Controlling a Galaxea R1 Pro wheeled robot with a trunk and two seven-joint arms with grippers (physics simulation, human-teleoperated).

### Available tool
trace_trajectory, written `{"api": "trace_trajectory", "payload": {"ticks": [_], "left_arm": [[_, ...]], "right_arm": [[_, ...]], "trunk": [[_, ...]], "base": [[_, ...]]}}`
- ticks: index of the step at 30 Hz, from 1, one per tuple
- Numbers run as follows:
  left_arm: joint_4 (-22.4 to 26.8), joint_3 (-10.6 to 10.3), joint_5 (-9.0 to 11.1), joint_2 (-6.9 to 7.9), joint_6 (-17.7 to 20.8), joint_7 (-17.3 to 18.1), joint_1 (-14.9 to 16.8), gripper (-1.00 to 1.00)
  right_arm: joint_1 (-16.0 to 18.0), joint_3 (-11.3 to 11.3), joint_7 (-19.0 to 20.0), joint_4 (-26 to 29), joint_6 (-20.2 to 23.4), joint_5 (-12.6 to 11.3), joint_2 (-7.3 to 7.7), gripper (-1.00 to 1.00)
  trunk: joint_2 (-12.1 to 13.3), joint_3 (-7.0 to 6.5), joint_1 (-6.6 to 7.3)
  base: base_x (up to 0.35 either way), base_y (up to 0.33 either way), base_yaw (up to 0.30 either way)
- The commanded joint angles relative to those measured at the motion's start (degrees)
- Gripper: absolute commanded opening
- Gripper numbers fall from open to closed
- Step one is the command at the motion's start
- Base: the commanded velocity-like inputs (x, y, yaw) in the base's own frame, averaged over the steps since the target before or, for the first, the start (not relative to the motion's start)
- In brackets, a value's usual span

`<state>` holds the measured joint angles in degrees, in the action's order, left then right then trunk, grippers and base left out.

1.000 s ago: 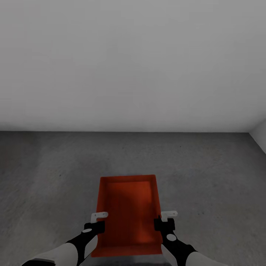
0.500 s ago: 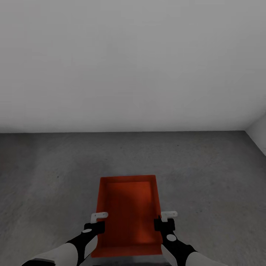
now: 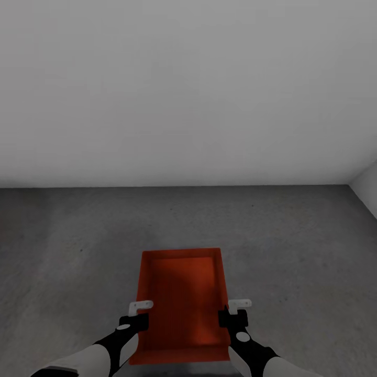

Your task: Move the two storage containers from the living room to the garage. In the garage, place one container on the floor and stack the other container on top of it (either order is fine).

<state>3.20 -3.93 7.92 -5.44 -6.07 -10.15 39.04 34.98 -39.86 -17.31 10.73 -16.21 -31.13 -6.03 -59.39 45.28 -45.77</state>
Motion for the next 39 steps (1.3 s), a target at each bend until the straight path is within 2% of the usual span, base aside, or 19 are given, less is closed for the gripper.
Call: {"api": "trace_trajectory", "payload": {"ticks": [1, 29, 39], "left_arm": [[3.9, 1.1, 0.2, -0.01, -0.3, -1.5, 0.1, -1.00], [3.9, 1.1, 0.2, -0.01, -0.3, -1.5, 0.1, -1.00], [4.2, 1.1, 0.2, -0.01, -0.3, -1.5, 0.1, -1.00]], "right_arm": [[0.0, -1.7, -0.9, -4.4, -0.6, -2.1, 0.00, -1.00], [0.0, -1.7, -0.9, -4.4, -0.6, -2.1, -0.03, -1.00], [0.0, -1.7, -1.0, -4.4, -0.6, -2.1, -0.01, -1.00]], "trunk": [[-0.4, 0.22, -0.23], [-11.7, 5.25, -6.38], [-11.7, 5.95, -6.38]], "base": [[0.000, 0.000, 0.000], [0.000, 0.000, 0.000], [0.000, 0.000, 0.046]]}}
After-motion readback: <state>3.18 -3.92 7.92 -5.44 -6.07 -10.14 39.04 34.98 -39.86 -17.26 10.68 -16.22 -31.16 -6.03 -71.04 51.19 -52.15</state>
